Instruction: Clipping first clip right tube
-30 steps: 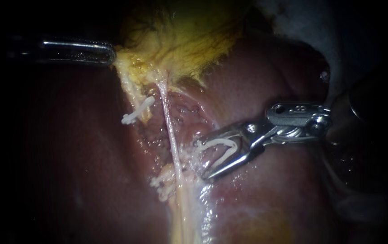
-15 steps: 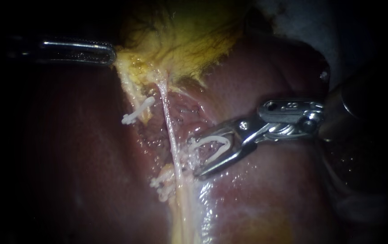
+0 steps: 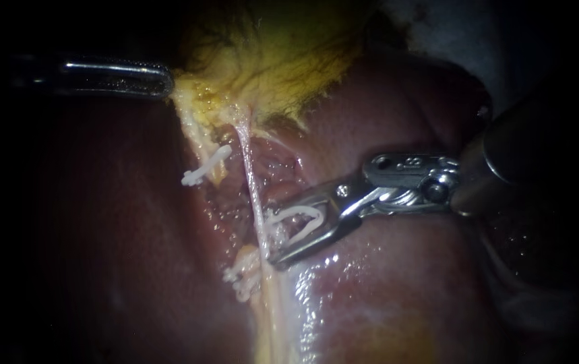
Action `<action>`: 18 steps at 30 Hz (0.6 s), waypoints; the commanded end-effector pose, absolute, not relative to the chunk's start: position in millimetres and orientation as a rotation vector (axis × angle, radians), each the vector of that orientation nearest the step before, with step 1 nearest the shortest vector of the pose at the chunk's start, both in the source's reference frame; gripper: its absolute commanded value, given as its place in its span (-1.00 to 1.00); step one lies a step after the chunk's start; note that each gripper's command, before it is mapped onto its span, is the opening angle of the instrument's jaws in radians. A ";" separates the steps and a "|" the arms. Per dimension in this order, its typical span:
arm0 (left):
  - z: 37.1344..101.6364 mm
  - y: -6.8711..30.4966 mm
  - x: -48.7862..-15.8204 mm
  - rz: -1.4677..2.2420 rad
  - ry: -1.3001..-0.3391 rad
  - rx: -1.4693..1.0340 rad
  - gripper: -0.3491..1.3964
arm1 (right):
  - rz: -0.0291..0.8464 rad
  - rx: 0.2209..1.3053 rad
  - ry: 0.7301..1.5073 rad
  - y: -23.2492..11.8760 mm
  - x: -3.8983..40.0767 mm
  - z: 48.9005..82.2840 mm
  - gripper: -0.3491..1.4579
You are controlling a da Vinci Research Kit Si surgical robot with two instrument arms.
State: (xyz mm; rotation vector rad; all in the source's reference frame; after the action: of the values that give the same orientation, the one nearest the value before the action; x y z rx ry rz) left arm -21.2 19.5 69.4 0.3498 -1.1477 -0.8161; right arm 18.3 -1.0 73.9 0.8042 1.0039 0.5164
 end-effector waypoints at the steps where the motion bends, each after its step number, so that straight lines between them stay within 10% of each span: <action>1: 69.4 19.5 -21.2 -0.816 -1.148 0.350 -1.00 | 0.516 0.804 1.007 -1.1 18.4 74.0 -0.04; 18: 69.6 19.4 -21.3 -0.817 -1.150 0.347 -1.00 | 0.557 0.948 1.102 -1.2 20.4 73.9 -0.05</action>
State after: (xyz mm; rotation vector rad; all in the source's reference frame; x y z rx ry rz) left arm -21.3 19.4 69.6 0.3474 -1.1506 -0.8168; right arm 20.5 -1.2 73.8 0.9534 1.1069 0.5557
